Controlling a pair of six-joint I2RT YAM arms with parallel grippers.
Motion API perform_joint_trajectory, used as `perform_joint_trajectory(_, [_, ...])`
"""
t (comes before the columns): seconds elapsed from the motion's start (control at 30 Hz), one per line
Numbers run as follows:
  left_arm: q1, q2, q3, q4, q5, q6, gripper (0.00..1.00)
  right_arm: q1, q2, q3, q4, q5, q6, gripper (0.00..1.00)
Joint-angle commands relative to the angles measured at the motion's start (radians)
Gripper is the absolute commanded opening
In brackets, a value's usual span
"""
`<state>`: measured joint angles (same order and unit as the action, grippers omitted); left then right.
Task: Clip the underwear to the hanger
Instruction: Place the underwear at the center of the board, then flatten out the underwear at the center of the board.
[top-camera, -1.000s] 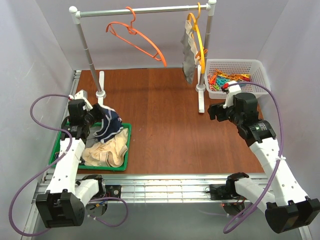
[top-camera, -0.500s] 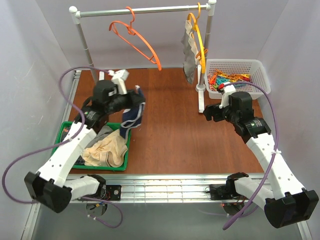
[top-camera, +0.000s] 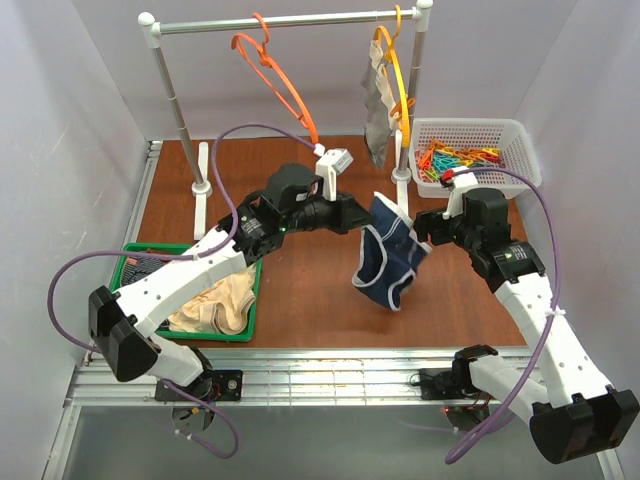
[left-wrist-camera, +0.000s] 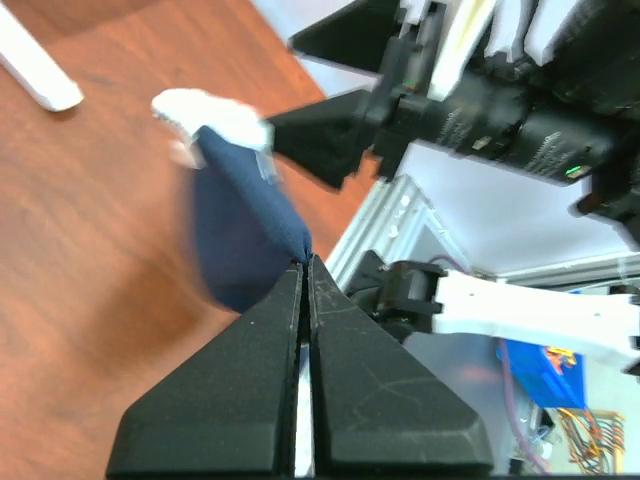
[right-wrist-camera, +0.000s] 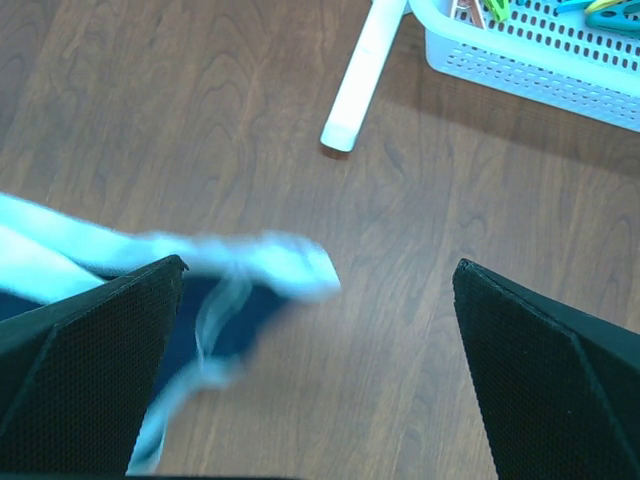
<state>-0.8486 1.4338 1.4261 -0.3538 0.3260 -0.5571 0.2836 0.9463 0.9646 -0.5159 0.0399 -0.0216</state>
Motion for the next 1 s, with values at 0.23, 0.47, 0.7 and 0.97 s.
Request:
perform_joint_trajectory(0.23, [0.16,-0.047,-0.595,0.246,-0.134,0.058,0.12,0.003,0.031,-0.076,0.056,-0.014,0.014,0.99])
perform_joint_trajectory(0.47, [0.163,0.096,-0.489,0.191,-0.235,0.106,0.72,0.014,0.002,-0.167,0.054,-0.032,-0.008,0.93])
perform_joint_trajectory(0.7, [0.163,0.146,-0.42,0.104,-0.327,0.069,0.46,0.109,-0.044,-0.242,0.028,-0.069,-0.006,0.36])
perform_joint_trajectory(0.97, [0.128,0.178,-0.423,0.02,-0.277,-0.033,0.0,0.233,0.123,-0.231,0.031,-0.162,-0.009,0.01])
